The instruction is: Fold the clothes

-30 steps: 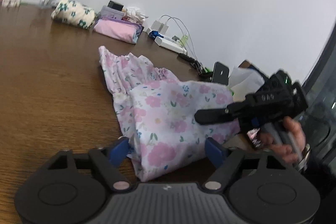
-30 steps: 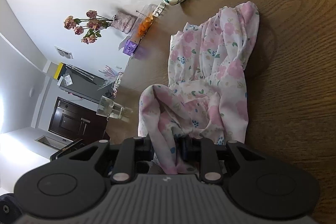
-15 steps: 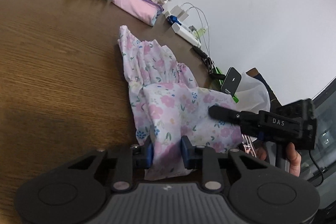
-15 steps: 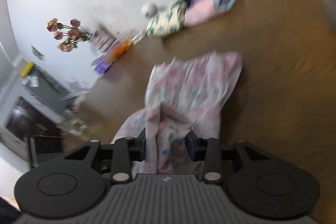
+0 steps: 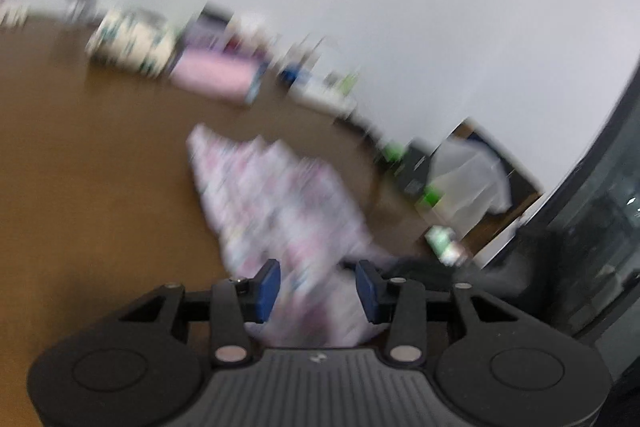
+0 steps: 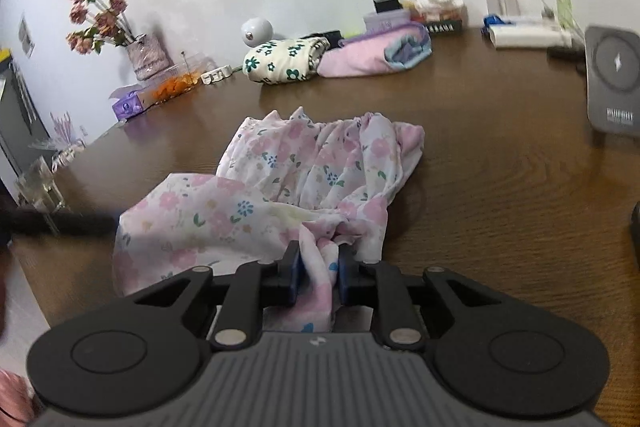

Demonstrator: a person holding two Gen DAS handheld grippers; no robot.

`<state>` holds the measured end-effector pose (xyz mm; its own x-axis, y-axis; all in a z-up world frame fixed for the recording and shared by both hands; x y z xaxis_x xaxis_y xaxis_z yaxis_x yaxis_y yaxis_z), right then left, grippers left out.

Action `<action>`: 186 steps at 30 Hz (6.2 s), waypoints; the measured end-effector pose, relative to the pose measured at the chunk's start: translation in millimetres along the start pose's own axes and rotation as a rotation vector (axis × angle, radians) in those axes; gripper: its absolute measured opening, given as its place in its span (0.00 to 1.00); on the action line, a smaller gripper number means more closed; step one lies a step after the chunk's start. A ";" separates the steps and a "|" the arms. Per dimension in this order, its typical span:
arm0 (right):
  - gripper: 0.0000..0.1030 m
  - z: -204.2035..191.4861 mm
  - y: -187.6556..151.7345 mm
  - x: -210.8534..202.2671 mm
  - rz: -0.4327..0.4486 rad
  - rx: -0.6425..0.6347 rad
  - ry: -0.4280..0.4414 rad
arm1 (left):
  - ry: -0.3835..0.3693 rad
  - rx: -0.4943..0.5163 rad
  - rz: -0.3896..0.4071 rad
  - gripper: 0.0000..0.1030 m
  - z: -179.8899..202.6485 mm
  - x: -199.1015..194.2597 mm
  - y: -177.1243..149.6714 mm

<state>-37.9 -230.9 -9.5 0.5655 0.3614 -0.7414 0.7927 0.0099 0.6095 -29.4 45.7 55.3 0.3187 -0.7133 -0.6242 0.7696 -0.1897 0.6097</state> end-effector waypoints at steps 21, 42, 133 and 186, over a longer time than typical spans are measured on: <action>0.16 -25.6 -28.5 -19.9 0.059 -0.039 -0.065 | 0.083 -0.258 -0.037 0.05 -30.9 77.3 -5.4; 0.16 -48.9 -22.6 -13.5 0.004 -0.102 -0.066 | 0.232 -0.090 -0.066 0.42 6.1 80.9 22.8; 0.27 -76.3 -95.8 -72.2 -0.051 -0.904 0.205 | -0.092 0.766 -0.369 0.53 50.0 22.6 -72.4; 0.39 33.9 -2.5 -48.5 0.055 0.155 0.139 | -0.131 -0.147 -0.184 0.27 -45.6 84.3 12.8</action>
<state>-59.6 -280.0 15.4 0.5802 0.4831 -0.6558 0.7933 -0.1527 0.5893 32.5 13.9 -11.8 0.0991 -0.7592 -0.6433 0.8830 -0.2309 0.4086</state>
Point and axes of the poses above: each gripper's, at about its wrist camera, not at the fingertips, and x roughly the way its jaws point, z to its right, y to its top, the point moved 2 cm from there along x, roughly the way its jaws point, and after that the axes turned 15 degrees about -z, right-handed, at the moved point
